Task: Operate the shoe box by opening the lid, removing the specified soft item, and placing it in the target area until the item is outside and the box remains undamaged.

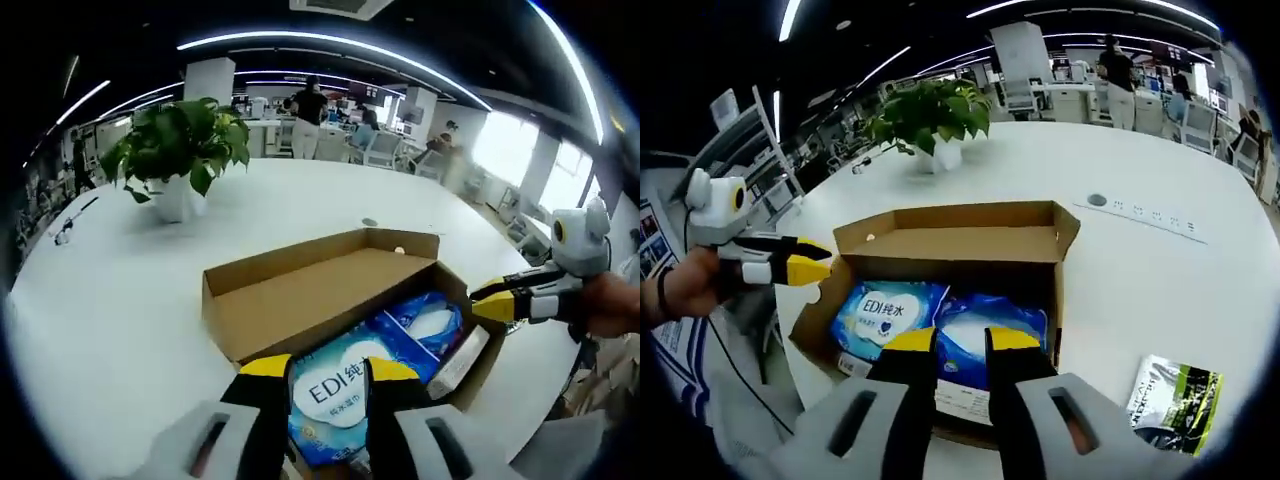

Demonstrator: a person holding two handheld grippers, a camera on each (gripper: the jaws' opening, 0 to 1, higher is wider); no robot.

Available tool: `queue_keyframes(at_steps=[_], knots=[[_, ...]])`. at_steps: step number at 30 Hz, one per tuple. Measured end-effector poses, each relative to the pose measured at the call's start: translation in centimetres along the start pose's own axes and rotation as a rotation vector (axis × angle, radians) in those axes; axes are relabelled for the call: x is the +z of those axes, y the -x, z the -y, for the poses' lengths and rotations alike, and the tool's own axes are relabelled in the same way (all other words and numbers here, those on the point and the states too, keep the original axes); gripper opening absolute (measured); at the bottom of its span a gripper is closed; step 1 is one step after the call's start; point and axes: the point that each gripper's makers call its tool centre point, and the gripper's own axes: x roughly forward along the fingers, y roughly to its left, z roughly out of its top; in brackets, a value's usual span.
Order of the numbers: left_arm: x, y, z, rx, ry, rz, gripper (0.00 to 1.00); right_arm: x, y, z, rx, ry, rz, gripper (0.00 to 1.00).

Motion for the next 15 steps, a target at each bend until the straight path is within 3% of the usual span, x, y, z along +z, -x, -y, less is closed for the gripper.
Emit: queue_keyframes(at_steps=[15], knots=[[-3.1,1.6,-1.9,0.006,0.045,-0.016,0.28,-1.2,-3.4,-2.6,0.05,0.029,-0.063,0.16]])
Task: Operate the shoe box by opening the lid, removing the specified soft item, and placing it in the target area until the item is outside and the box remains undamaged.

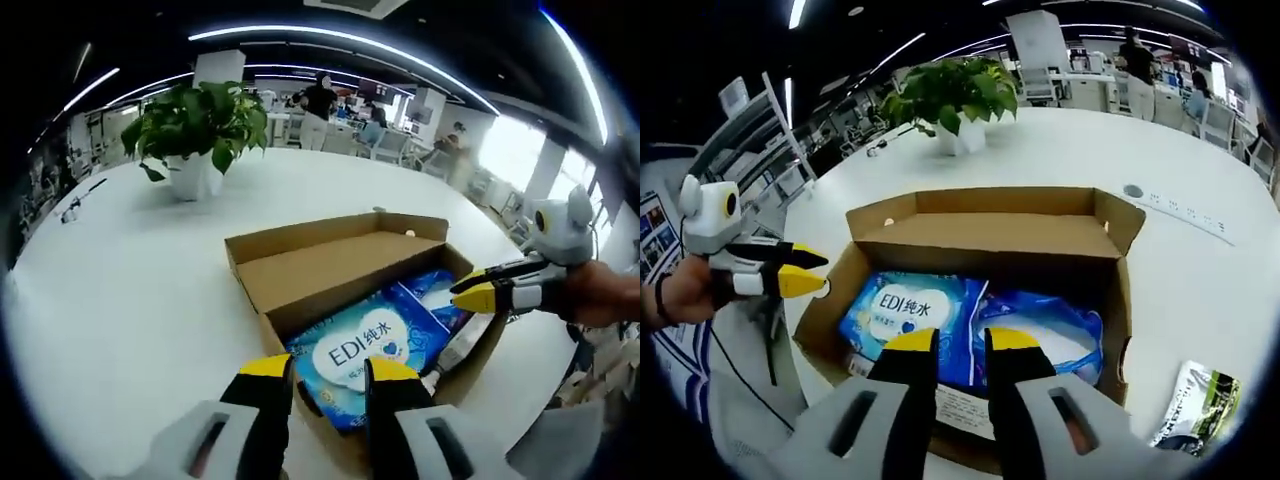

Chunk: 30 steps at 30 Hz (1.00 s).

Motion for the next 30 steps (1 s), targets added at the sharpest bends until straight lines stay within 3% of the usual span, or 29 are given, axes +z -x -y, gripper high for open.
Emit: queue_keyframes(at_steps=[15,25,30], knots=[[-0.9,1.5,-2.1,0.016,0.028,0.006,0.28,-1.4,-2.2,-0.1,0.009,0.064,-0.077,0.16],[-1.5,1.7,-2.2,0.005,0.047,-0.002,0.28,-1.9,-3.2,-0.2,0.023,0.08,-0.102,0.16],[-1.8,2.0,-2.3,0.004,0.051,-0.004,0.28,-1.6,-3.5,-1.2,0.038,0.084,-0.084,0.14]])
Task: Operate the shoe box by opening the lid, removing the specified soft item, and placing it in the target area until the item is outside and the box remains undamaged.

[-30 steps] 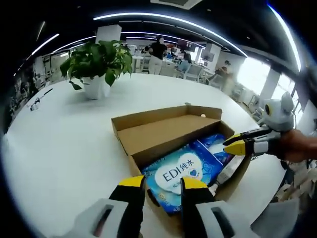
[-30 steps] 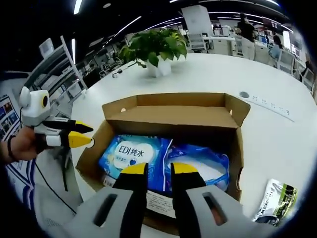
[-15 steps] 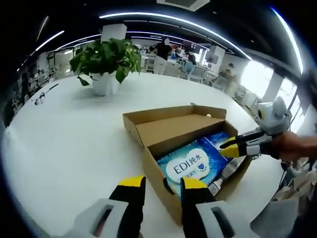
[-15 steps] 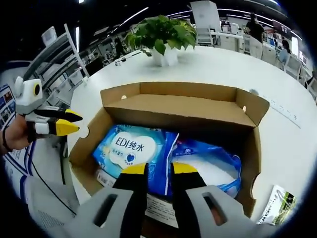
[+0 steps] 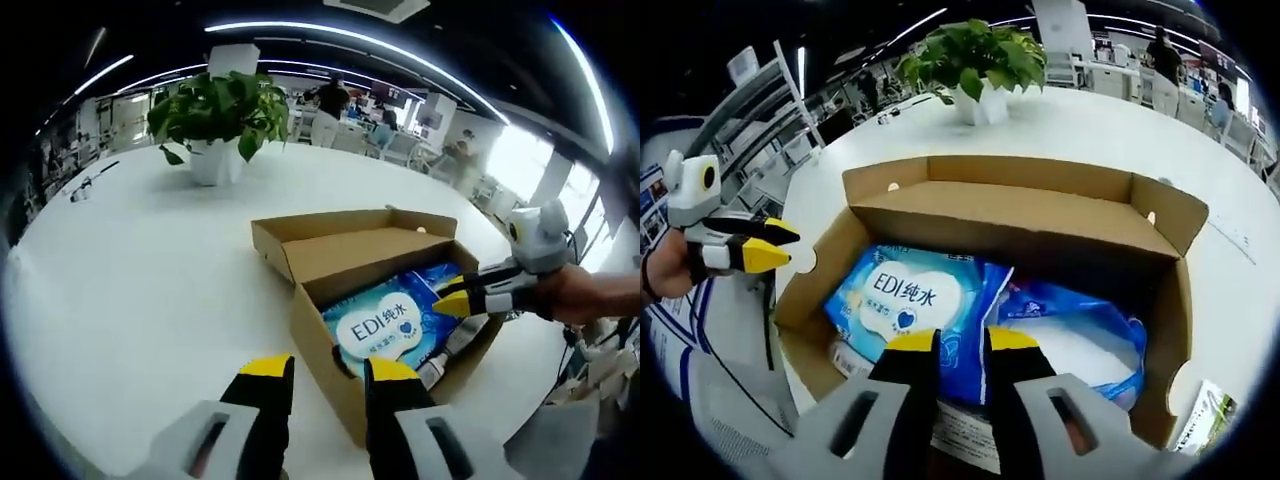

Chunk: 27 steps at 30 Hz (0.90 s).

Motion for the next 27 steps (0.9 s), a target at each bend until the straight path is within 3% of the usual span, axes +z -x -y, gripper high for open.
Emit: queue_keyframes(at_steps=[7,14,24,27], knots=[[0.1,0.2,0.4,-0.008,0.004,0.004,0.28,0.0,-1.3,1.0,-0.002,0.015,-0.023,0.13],[0.4,0.9,1.0,-0.016,0.016,0.017,0.28,-0.6,-1.5,-0.2,-0.006,0.014,-0.047,0.14],[0.2,1.5,1.2,-0.017,0.028,0.025,0.28,-0.3,-2.2,-0.8,0.02,-0.091,-0.042,0.15],[0.0,1.4,1.3,-0.017,0.03,0.021,0.28,-0.1,-2.0,-0.5,0.013,-0.164,-0.035,0.13]])
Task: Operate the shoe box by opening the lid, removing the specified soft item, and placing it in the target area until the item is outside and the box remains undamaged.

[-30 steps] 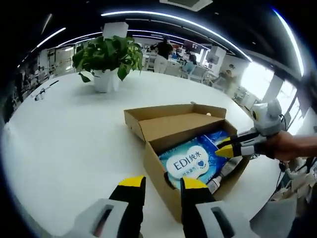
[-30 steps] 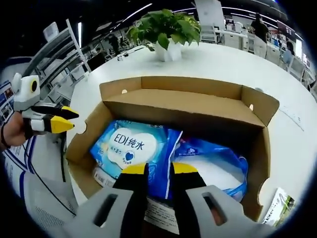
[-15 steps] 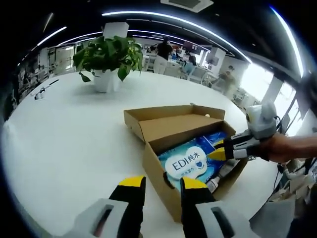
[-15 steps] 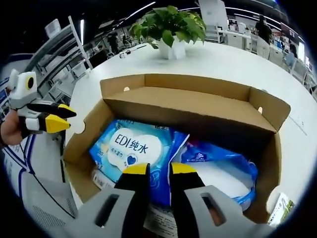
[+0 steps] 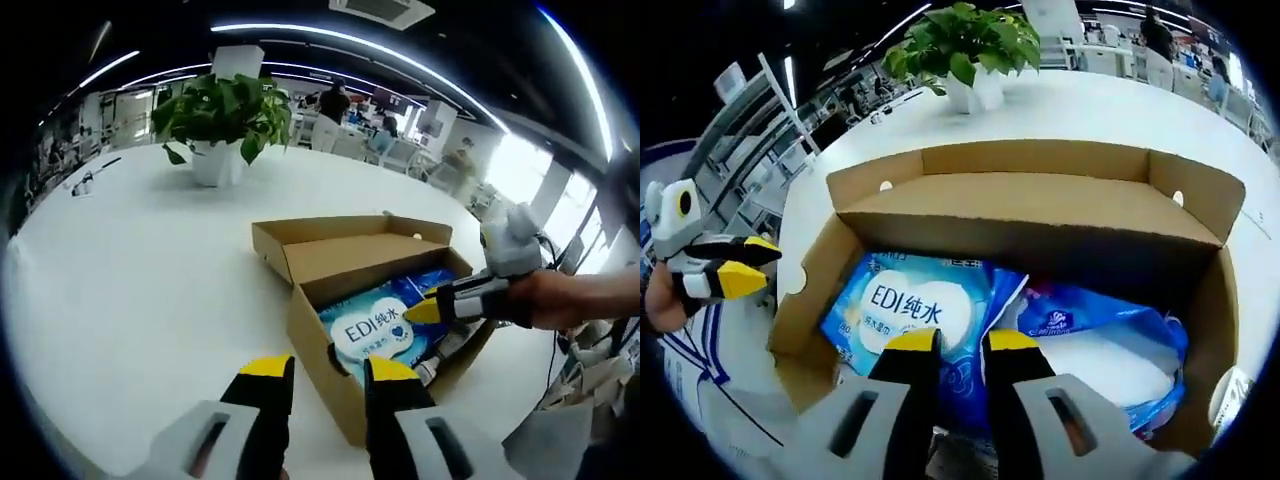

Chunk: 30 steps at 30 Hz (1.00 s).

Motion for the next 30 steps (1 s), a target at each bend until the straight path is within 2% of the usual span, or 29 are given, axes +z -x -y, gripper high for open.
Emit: queue_keyframes(at_steps=[8,15,17,18,20,23,27,30], knots=[[0.0,0.2,0.5,-0.004,0.004,-0.001,0.27,0.0,-0.2,0.3,0.001,-0.008,-0.005,0.12],[-0.1,0.6,0.5,-0.002,0.001,-0.003,0.27,0.2,-0.2,0.8,-0.017,-0.055,0.012,0.06],[-0.1,0.7,0.6,-0.001,-0.008,-0.003,0.27,0.3,0.2,1.0,-0.034,-0.05,0.02,0.0],[-0.1,0.7,0.6,-0.002,-0.01,-0.003,0.27,0.2,0.5,1.6,-0.059,-0.039,0.019,0.0],[0.0,0.7,0.7,-0.001,-0.007,-0.002,0.27,0.1,0.7,0.8,-0.027,-0.059,0.022,0.0],[0.0,0.5,1.1,-0.006,-0.011,-0.002,0.27,0.0,0.9,0.7,-0.031,-0.029,0.021,0.0],[0.0,0.3,1.8,-0.017,-0.024,-0.005,0.27,0.2,1.4,0.8,-0.024,-0.088,0.05,0.0],[0.1,0.2,2.2,-0.025,-0.024,-0.002,0.27,0.0,2.1,0.6,-0.026,-0.068,0.053,0.0]])
